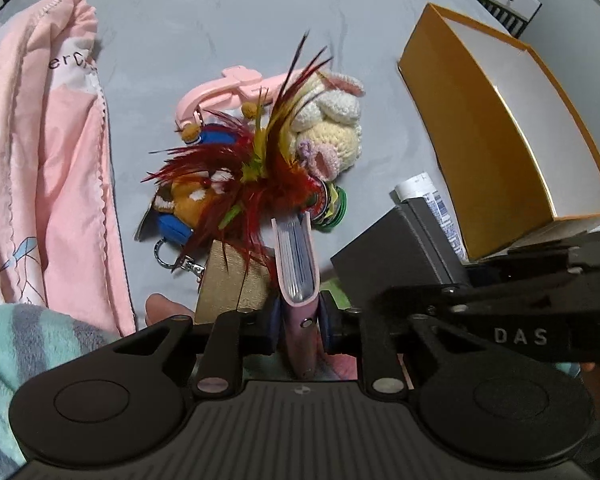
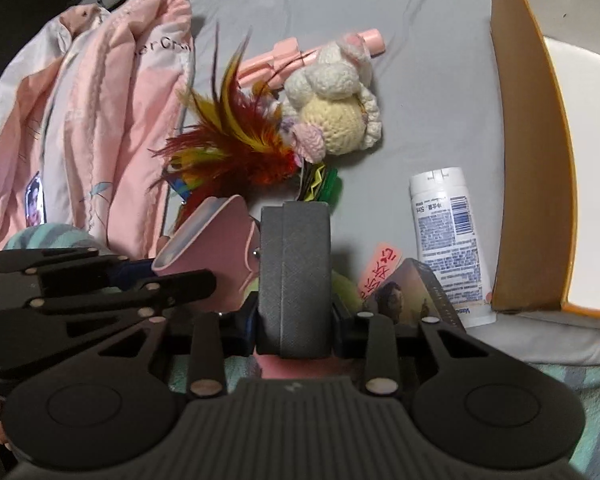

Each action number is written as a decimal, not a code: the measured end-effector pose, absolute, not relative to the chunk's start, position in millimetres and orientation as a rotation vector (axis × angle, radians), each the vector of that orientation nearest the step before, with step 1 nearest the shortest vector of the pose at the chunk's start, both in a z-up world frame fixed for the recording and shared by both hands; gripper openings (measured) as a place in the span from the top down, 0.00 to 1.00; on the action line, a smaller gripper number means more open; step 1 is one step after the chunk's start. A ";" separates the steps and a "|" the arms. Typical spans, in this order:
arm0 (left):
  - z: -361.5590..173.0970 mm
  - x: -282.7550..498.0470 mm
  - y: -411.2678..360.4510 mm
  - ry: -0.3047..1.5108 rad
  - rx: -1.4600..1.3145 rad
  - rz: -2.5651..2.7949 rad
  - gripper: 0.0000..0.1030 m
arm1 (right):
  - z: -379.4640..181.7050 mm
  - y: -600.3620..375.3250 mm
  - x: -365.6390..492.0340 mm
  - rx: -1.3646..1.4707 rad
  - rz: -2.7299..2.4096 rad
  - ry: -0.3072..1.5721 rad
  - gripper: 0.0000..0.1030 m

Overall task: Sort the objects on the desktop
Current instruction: 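Grasp the pink wallet with the left tool while the right tool grasps the dark grey box, then carry the pink wallet and grey box into the shoebox and release both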

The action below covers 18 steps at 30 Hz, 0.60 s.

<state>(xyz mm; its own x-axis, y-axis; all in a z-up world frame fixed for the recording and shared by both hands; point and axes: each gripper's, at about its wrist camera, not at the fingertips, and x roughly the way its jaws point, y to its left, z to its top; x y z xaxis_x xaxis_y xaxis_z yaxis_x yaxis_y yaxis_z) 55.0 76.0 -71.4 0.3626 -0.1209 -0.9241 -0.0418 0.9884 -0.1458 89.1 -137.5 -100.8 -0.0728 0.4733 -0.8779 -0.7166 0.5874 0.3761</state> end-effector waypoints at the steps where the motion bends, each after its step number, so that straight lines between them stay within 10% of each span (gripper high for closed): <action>1: -69.1 52.1 75.1 1.188 -0.152 -0.049 0.80 | -97.8 -140.2 87.5 -0.229 1.000 1.297 0.65; 18: 17.7 32.4 39.3 0.911 -0.218 -0.136 0.81 | -7.3 -222.4 101.8 -0.003 1.033 1.010 0.65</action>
<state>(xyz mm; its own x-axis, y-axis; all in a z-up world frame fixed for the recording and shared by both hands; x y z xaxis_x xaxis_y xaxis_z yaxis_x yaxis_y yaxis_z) 32.4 39.3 17.7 0.6069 -0.2092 -0.7668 0.0248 0.9693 -0.2448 101.8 -222.4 -7.3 0.1254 0.7084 -0.6946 -0.7107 0.5527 0.4353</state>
